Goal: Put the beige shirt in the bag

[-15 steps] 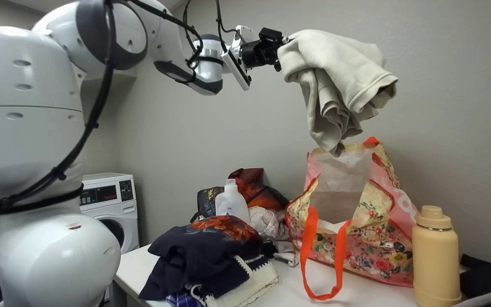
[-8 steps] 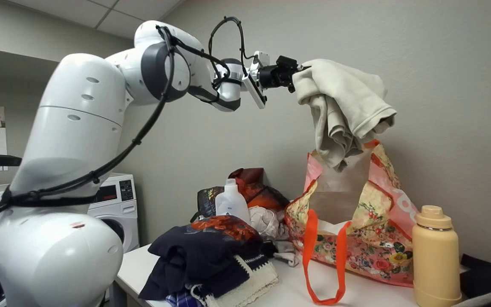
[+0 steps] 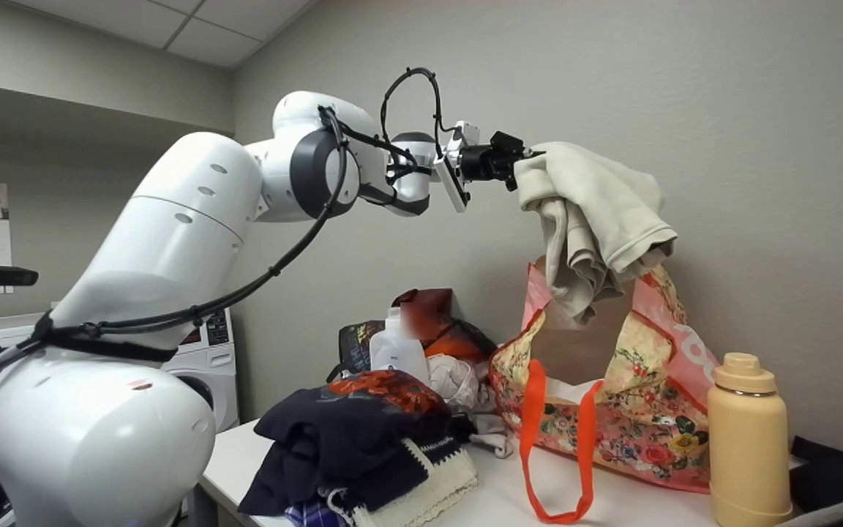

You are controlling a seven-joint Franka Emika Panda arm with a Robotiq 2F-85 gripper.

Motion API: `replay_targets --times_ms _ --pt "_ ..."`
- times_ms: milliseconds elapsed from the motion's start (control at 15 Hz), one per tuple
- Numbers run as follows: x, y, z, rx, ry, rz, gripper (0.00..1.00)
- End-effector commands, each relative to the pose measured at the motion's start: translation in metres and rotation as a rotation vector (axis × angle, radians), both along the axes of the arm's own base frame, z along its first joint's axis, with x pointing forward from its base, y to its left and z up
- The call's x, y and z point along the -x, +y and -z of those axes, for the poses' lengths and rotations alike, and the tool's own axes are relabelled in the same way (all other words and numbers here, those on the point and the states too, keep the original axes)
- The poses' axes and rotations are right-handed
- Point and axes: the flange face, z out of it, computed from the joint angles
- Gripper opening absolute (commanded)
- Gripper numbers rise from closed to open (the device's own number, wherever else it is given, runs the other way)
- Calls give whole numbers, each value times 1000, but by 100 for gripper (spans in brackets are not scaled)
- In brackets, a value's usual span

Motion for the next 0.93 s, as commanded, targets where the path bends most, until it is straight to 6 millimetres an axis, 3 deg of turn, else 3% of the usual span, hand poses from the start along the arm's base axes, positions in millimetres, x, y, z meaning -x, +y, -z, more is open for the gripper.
replay_targets --times_ms 0,400,867 --pt "-17 10 10 -20 47 -15 8" --pt "-38 19 45 -76 144 -43 7" --pt "-60 1 66 -201 163 -139 8"
